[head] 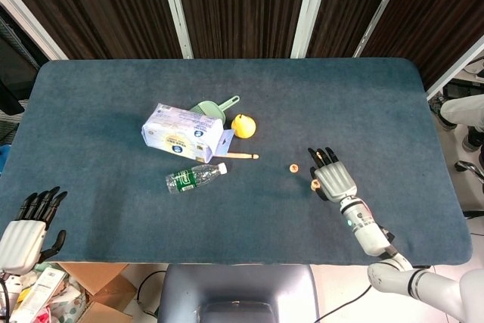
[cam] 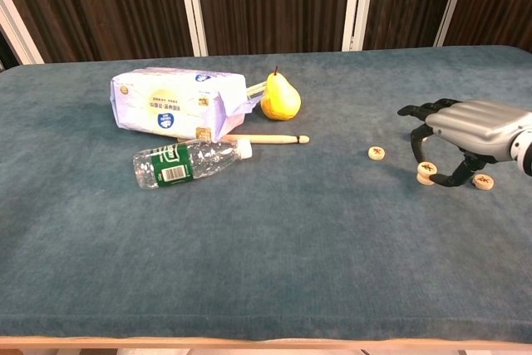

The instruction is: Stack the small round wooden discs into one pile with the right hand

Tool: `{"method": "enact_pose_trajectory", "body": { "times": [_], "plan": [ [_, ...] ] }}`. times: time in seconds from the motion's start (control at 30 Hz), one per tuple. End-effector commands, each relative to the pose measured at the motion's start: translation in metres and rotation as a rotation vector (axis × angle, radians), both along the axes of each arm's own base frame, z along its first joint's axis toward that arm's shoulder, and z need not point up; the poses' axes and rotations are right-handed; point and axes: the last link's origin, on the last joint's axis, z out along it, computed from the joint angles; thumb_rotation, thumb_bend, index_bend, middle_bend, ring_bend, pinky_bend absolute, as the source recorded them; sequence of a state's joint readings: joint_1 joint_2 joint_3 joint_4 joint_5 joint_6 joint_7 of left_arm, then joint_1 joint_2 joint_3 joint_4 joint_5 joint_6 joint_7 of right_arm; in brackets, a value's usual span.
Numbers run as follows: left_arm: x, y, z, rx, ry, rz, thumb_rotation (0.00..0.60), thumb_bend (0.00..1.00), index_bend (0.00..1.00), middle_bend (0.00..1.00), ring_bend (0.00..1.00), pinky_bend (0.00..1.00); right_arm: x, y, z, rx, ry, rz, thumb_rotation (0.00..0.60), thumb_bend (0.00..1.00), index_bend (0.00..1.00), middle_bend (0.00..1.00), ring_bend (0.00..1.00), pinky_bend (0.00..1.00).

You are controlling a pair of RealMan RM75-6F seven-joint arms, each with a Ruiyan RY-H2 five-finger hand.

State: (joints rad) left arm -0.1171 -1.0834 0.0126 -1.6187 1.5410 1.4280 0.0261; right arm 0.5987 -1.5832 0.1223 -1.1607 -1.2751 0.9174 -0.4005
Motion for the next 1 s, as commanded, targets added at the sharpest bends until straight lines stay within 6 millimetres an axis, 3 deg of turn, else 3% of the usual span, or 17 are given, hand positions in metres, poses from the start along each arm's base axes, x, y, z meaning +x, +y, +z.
{"method": "enact_pose_trajectory", "body": {
  "times": [0.03,0.3,0.73,1.0],
  "plan": [
    [0.001,0.001,-0.001,-0.001,0.0,-0.003,0.6,0.5,0.0,0.0,0.0,0.0,0.0,0.001,0.0,0.001,0.001,0.001,0.6,0.47,0.66,0.0,0.0,0.0],
    [0.001,0.001,-0.001,-0.003,0.0,-0.003,0.6,0.5,0.0,0.0,0.0,0.0,0.0,0.004,-0.002,0.006,0.009,-0.001,0.6,0.47,0.64,0.0,0.0,0.0],
    [0.001,0.001,0.0,-0.007,-0.004,-0.002,0.6,0.5,0.0,0.0,0.0,0.0,-0.001,0.006,0.0,0.0,0.015,-0.022,0.6,0.47,0.49,0.0,0.0,0.0],
    [0.0,0.001,0.0,-0.006,-0.005,-0.001,0.6,0.5,0.0,0.0,0.0,0.0,-0.003,0.018,0.019,-0.047,-0.015,-0.008,0.6,0.47,0.46,0.0,0.0,0.0]
  ]
}}
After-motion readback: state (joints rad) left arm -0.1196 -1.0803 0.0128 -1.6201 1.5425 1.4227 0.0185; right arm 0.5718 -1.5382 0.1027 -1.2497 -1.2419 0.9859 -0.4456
